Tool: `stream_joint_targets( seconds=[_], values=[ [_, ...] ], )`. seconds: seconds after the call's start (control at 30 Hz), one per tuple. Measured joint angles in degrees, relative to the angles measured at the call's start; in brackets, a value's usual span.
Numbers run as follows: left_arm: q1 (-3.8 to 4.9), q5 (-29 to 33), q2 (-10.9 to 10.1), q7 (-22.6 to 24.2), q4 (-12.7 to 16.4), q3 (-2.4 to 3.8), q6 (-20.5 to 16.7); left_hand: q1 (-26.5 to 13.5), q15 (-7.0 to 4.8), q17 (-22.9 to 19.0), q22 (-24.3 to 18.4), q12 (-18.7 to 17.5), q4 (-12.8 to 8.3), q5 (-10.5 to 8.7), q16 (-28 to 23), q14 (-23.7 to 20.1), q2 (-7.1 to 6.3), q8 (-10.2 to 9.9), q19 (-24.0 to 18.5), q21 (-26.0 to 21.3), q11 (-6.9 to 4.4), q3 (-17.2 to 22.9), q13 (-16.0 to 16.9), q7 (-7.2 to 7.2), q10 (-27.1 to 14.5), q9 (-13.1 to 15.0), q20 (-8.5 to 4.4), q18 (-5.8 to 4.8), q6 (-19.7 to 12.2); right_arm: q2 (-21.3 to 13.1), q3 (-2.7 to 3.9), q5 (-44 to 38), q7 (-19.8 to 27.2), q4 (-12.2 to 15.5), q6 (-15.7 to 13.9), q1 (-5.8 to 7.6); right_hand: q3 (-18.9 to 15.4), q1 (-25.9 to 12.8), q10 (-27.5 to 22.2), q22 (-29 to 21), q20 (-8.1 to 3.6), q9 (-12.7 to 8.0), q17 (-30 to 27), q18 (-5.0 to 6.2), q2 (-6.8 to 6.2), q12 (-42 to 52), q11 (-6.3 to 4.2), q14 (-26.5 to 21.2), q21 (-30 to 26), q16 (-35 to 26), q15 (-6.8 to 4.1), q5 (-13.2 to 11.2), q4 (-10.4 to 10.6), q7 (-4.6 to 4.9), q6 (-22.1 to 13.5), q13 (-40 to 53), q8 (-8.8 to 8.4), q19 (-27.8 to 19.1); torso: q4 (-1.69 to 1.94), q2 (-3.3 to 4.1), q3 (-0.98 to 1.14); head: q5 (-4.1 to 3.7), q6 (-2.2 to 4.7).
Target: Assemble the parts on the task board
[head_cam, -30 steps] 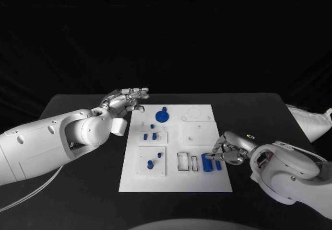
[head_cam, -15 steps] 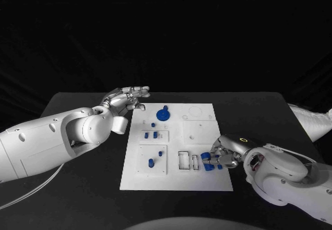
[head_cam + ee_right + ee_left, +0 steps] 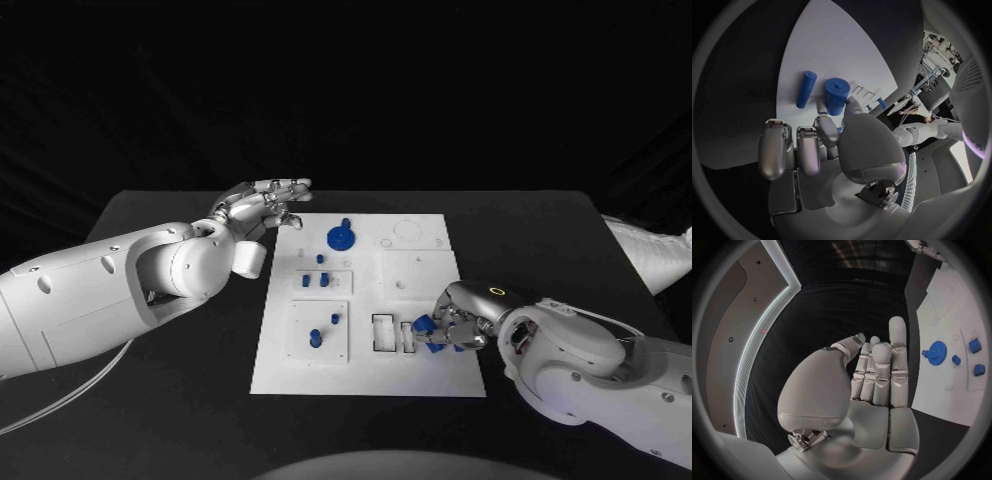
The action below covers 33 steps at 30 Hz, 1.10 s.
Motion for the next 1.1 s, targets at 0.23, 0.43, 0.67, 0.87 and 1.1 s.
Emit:
stream_joint_targets(
  seconds=[0.23, 0.43, 0.67, 0.87, 1.1],
  values=[
    [0.0, 0.0, 0.0, -0.1, 0.0, -0.01, 0.1, 0.0, 0.0, -0.1, 0.0, 0.2, 0.0, 0.0, 0.0, 0.0, 0.0, 0.0, -0.2, 0.0, 0.0, 0.0, 0.0, 0.0, 0.0, 0.0, 0.21, 0.0, 0.0, 0.1, -0.05, -0.3, 0.1, 0.1, -1.1, -0.31, 0.6, 1.7, 0.0, 0.3, 0.0, 0.6, 0.0, 0.0, 1.31, 0.0, 0.0, 0.0, 0.2, 0.2, 0.02, 1.8, -0.6, -0.66, 0.7, 1.1, 0.88, 0.0, 0.08, -0.03, -0.02, -0.16, 0.03],
    [0.0, 0.0, 0.0, -0.2, 0.0, -0.03, 0.2, 0.0, 0.0, -0.2, 0.0, 0.2, 0.0, 0.0, 0.0, 0.0, 0.0, 0.0, -0.2, 0.0, 0.0, 0.0, 0.0, 0.0, 0.0, 0.0, 0.21, 0.0, 0.0, -0.5, -0.14, 0.0, -0.2, 1.0, -4.0, -0.71, 1.1, 2.1, -0.2, 1.0, 0.0, 1.4, 0.0, 0.0, 1.08, 0.0, -0.15, 0.0, 0.6, 0.5, -0.41, 1.8, -1.3, -0.78, 0.8, 1.2, 1.73, 0.0, 0.19, -0.04, -0.02, -0.21, 0.12],
    [0.0, 0.0, 0.0, -0.2, 0.0, -0.03, 0.4, 0.0, 0.0, -0.2, 0.0, 0.2, 0.0, 0.0, 0.0, 0.0, 0.0, 0.0, -0.2, 0.0, 0.0, 0.0, 0.0, 0.0, 0.0, 0.0, 0.21, 0.0, 0.0, -0.9, 0.6, 1.3, -0.3, 3.4, -9.0, -0.32, 1.4, 2.1, -0.2, 1.6, -0.2, 1.6, 0.0, 0.0, 1.08, 0.0, -0.22, 0.0, 0.9, 0.8, -0.41, 2.1, -1.0, -0.8, 0.8, 1.2, 1.77, 0.2, 0.35, -0.05, -0.08, -0.43, 0.19],
    [0.0, 0.0, 0.0, -0.3, 0.0, -0.03, 0.5, 0.0, 0.0, -0.3, 0.0, 0.2, 0.0, 0.0, 0.0, 0.0, 0.0, 0.2, -0.2, 0.0, 0.21, 0.0, 0.0, 0.0, -0.2, 0.0, 0.21, 0.0, 0.0, -0.1, 0.71, 2.8, -0.3, 3.7, -10.8, -0.13, 1.2, 2.1, -0.2, 1.7, -0.2, 1.7, 0.0, 0.0, 1.09, 0.0, -0.22, 0.0, 0.9, 0.8, -0.41, 2.1, -0.8, -0.8, 0.8, 1.2, 1.77, 0.2, 0.52, -0.01, -0.13, -0.54, 0.23],
    [-0.01, -0.1, -0.1, -0.3, 0.1, -0.04, 0.6, 0.0, 0.0, -0.3, 0.0, 0.2, 0.0, 0.0, 0.0, 0.0, 0.0, 0.2, -0.2, 0.0, 0.21, 0.0, 0.0, 0.0, -0.2, 0.0, 0.21, 0.0, 0.0, 2.2, 0.73, 4.8, -0.4, 2.8, -10.3, -0.08, 1.2, 1.6, -0.2, 1.8, -0.2, 1.7, 0.0, 0.01, 1.66, 0.0, -0.22, 0.0, 1.2, 0.8, -0.4, 2.5, -0.2, -0.81, 0.8, 1.2, 1.78, 0.2, 0.55, 0.02, -0.15, -0.37, 0.13]
  ],
)
